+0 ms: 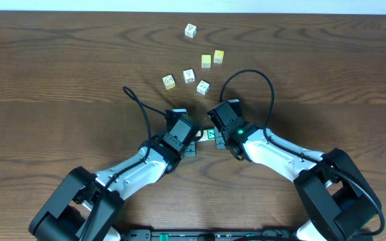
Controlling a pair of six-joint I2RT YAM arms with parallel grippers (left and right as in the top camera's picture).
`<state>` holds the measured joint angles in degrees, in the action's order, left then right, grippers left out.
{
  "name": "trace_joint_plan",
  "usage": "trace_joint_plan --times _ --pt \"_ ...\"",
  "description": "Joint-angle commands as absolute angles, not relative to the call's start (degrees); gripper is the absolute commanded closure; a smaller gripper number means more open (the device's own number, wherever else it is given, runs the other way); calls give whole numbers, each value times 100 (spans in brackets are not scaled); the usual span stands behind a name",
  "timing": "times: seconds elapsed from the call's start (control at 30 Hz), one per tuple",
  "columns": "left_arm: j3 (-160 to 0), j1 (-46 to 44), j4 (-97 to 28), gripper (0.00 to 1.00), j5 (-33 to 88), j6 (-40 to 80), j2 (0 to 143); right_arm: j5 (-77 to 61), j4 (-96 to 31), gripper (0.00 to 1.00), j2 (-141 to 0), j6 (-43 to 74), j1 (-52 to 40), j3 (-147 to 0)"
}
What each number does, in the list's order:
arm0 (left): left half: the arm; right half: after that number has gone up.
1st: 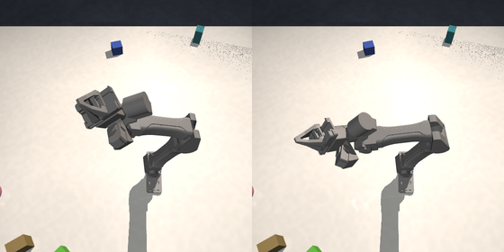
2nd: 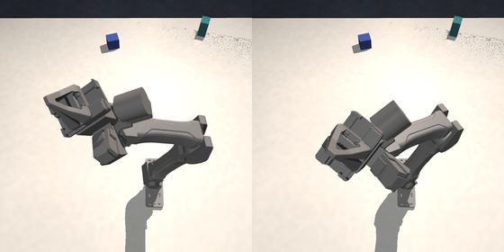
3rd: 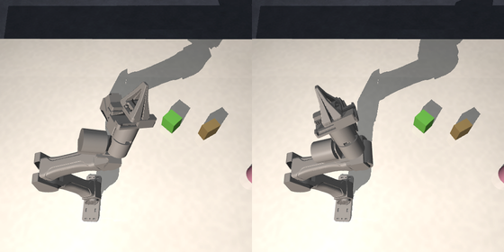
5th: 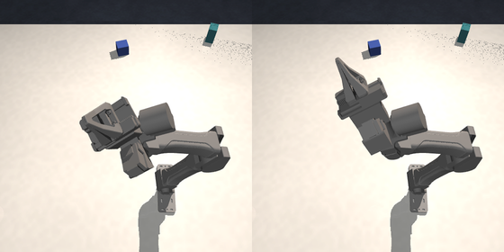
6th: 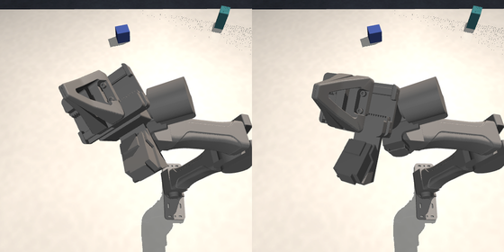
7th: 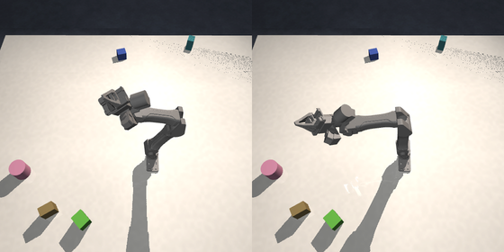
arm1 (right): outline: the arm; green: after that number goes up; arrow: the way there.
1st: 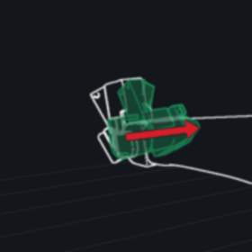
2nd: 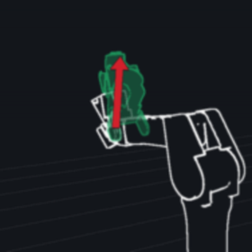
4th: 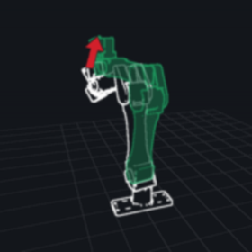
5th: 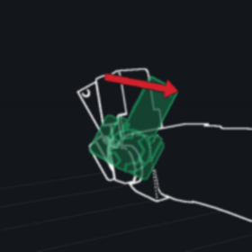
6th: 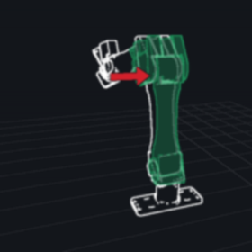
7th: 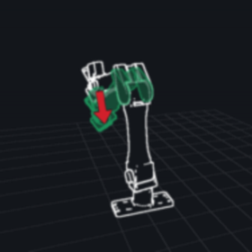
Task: Lift 4 blocks
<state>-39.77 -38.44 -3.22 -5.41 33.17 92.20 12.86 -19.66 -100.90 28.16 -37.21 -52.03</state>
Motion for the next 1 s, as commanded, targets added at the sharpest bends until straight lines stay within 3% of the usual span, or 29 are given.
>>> trace_joint_plan --times 0.0,0.23,0.37,0.97 --pt "-4351 -4202 47 76 788 3267 9161 -395 -1758 99 -10206 2867 -4211 -5452" --pt "-4351 -4200 3 75 762 3267 9161 -395 -1758 99 -10206 2864 -4211 -5452" --pt "-4351 -4200 -45 92 569 3267 9161 -397 -1758 99 -10206 2867 -4211 -5452" --pt "-4335 -4202 -298 92 202 3267 9164 -397 -1754 99 -10206 2867 -4211 -5452"
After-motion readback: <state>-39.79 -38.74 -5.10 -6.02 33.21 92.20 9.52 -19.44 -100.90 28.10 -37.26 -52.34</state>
